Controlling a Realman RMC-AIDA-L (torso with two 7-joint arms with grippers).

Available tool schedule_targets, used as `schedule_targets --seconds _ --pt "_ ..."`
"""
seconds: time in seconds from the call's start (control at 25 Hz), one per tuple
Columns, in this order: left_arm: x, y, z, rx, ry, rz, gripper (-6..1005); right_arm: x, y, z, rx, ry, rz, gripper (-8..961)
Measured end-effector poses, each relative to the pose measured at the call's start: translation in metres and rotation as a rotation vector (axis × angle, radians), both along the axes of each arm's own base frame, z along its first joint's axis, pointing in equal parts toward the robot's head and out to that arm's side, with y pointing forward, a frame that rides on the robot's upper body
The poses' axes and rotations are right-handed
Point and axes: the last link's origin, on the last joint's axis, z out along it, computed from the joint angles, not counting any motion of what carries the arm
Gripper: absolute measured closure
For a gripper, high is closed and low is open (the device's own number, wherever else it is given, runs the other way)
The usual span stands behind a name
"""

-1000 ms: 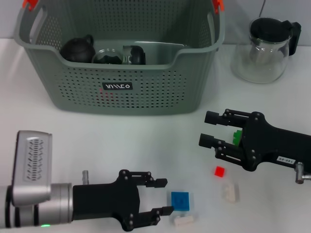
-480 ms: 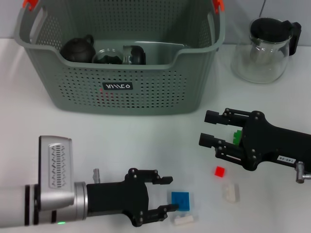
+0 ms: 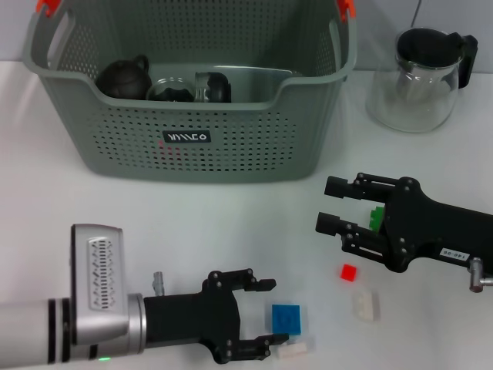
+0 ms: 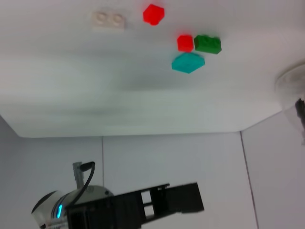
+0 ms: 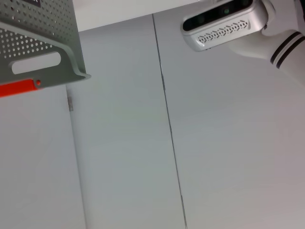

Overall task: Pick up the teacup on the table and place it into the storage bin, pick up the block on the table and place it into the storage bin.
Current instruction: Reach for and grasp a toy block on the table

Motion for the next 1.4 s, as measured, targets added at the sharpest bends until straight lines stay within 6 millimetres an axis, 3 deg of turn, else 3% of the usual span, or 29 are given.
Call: schedule_targets --seconds 0.12,0.56,1.4 --pt "0.002 0.002 -0.005 -0.009 0.005 0.012 285 0.0 0.0 0.0 0.0 0.0 0.0 388" --pt "0.003 0.005 -0.008 -0.004 0.018 0.014 279 0.002 -0.001 0.0 0.0 -0.001 -0.008 391" --pt "0.002 0.003 -0.014 -0.014 0.045 0.004 406 0.003 -0.002 0.001 0.001 -0.001 -0.009 391"
